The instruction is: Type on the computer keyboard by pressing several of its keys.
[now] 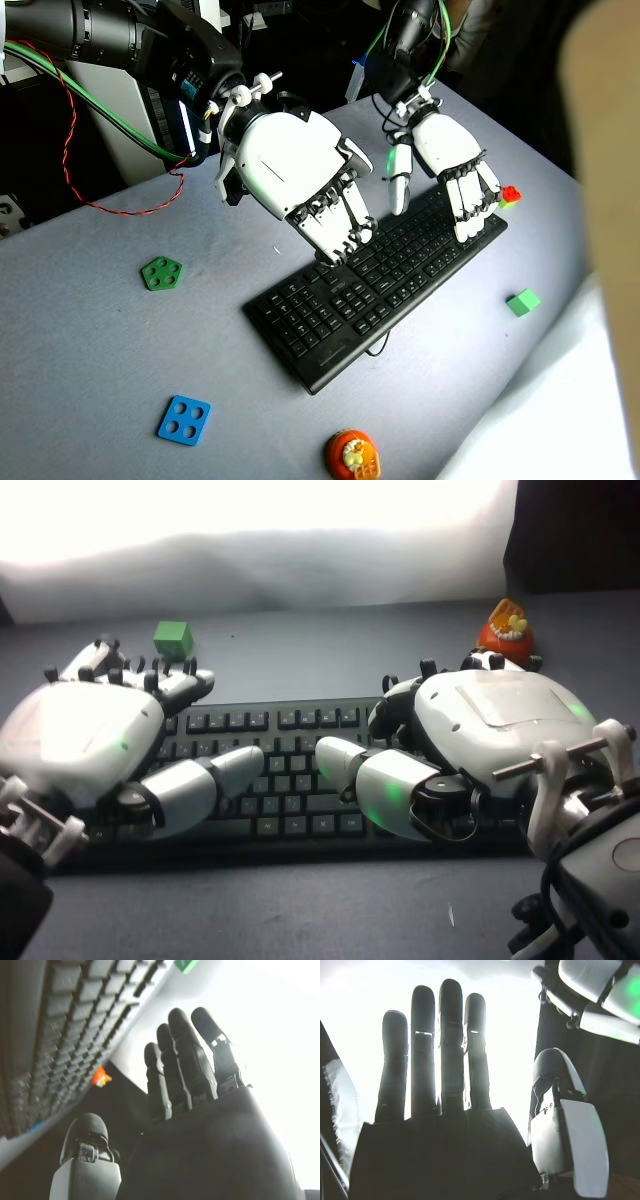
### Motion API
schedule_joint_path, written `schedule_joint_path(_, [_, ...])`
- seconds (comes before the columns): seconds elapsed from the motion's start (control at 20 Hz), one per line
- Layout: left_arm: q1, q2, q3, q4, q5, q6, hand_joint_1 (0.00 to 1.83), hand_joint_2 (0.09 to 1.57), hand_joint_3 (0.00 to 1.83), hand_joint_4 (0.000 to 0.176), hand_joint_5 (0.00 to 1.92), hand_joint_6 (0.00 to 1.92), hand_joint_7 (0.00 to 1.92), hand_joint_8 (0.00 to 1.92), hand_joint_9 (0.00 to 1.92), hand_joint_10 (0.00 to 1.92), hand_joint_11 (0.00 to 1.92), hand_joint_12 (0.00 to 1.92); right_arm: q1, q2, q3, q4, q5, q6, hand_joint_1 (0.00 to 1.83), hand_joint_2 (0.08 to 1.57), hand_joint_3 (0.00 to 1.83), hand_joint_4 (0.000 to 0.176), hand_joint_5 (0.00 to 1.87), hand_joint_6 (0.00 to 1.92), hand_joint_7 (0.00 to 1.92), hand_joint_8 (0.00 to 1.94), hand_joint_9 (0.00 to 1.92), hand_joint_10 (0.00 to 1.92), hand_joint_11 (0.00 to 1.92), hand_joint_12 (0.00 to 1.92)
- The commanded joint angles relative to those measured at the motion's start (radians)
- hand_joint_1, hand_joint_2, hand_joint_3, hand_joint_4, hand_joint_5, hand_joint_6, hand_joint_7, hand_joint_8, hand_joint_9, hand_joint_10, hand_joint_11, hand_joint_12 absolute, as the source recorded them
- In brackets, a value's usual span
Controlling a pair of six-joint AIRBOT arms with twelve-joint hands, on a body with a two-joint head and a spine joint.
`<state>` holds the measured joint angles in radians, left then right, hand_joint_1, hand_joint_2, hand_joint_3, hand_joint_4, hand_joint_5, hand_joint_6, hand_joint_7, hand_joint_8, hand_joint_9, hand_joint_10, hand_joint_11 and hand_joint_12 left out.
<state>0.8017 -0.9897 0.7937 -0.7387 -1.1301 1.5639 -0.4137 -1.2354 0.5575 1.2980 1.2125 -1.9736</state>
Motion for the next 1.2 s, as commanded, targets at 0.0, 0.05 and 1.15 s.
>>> schedule_joint_path(0.0, [-0.025,0.035,-0.014,0.079,-0.015,-0.016,0.0,1.17,0.0,0.026,0.42,0.01,0.46,0.01,0.47,0.06,0.0,1.15,0.011,0.005,-0.002,-0.095,0.036,0.008,0.03,1.24,0.0,0.0,0.68,0.35,0.88,0.02,0.51,0.99,0.16,1.72])
schedule_joint_path(0.05, [-0.04,0.061,-0.027,0.103,0.032,-0.039,0.0,1.17,0.0,0.025,0.42,0.01,0.47,0.01,0.47,0.06,0.0,1.15,0.011,0.005,-0.002,-0.095,0.035,0.01,0.01,1.24,0.0,0.0,0.69,0.36,0.89,0.02,0.52,0.99,0.16,1.72])
schedule_joint_path(1.15, [-0.154,0.225,-0.16,0.299,0.272,-0.203,0.2,1.43,0.03,0.0,0.96,1.92,1.2,1.89,1.2,1.92,1.15,1.92,-0.006,0.001,-0.003,-0.148,0.031,-0.026,0.01,1.33,0.03,0.176,1.21,1.92,1.33,1.94,1.39,1.92,1.41,1.92])
